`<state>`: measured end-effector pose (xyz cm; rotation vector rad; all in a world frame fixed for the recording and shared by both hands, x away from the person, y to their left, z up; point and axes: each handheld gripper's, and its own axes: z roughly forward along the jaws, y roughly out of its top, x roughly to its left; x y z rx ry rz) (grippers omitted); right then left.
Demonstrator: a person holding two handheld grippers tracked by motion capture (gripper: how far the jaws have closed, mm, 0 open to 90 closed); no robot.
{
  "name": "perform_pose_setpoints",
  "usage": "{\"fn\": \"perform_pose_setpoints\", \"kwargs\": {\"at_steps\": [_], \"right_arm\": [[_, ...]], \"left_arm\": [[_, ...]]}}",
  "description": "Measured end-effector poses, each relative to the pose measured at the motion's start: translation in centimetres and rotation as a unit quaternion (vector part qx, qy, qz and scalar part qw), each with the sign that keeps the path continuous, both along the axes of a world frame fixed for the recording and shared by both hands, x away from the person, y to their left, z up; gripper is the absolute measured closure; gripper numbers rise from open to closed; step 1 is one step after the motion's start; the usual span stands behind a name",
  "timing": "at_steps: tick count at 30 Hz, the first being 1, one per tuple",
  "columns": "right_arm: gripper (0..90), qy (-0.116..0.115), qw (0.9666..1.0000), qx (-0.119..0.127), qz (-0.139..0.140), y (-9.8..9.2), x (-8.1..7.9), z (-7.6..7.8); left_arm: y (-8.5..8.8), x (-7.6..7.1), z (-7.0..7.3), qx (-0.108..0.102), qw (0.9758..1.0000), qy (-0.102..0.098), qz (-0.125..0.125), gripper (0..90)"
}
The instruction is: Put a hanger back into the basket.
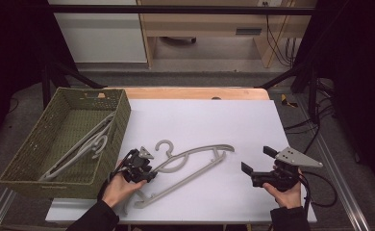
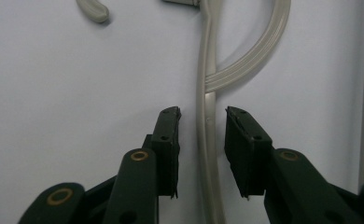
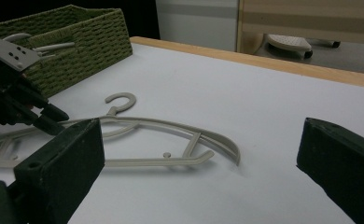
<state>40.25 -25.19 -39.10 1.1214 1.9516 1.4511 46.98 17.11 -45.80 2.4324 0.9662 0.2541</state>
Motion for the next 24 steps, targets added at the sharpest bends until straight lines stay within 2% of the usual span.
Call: {"fn": "perform_pose_setpoints", "kwargs": {"at_steps": [1, 5, 10, 13, 15, 19, 24], "right_arm": [[1.0, -0.001, 1.0000, 0.000, 0.000, 0.0, 0.0, 0.0], [1.0, -0.003, 1.0000, 0.001, 0.001, -0.1, -0.1, 0.2], [1.0, -0.004, 1.0000, 0.001, 0.001, -0.1, -0.1, 0.2], [1.0, -0.003, 1.0000, 0.000, 0.003, 0.0, -0.1, 0.3], [1.0, -0.003, 1.0000, 0.001, 0.002, 0.1, -0.1, 0.2], [0.9, 0.000, 1.0000, 0.001, 0.001, 0.1, 0.0, 0.1], [0.9, 0.001, 1.0000, 0.002, 0.002, 0.0, -0.1, 0.1]], "left_arm": [[0.0, -0.1, 0.0, 0.004, 1.0000, -0.006, 0.000, 66.1], [-0.1, -0.7, 0.2, 0.017, 0.9998, 0.009, -0.007, 65.8], [-0.4, -0.9, 0.2, 0.024, 0.9996, 0.012, 0.003, 68.4], [-0.6, -1.0, 0.3, 0.030, 0.9994, 0.014, 0.004, 72.8], [-0.7, -1.1, 0.3, 0.032, 0.9994, 0.015, 0.003, 79.8], [-0.7, -1.2, 0.3, 0.028, 0.9993, 0.017, 0.016, 81.2], [-0.4, -1.5, 0.2, 0.016, 0.9996, 0.006, 0.021, 82.0]]}}
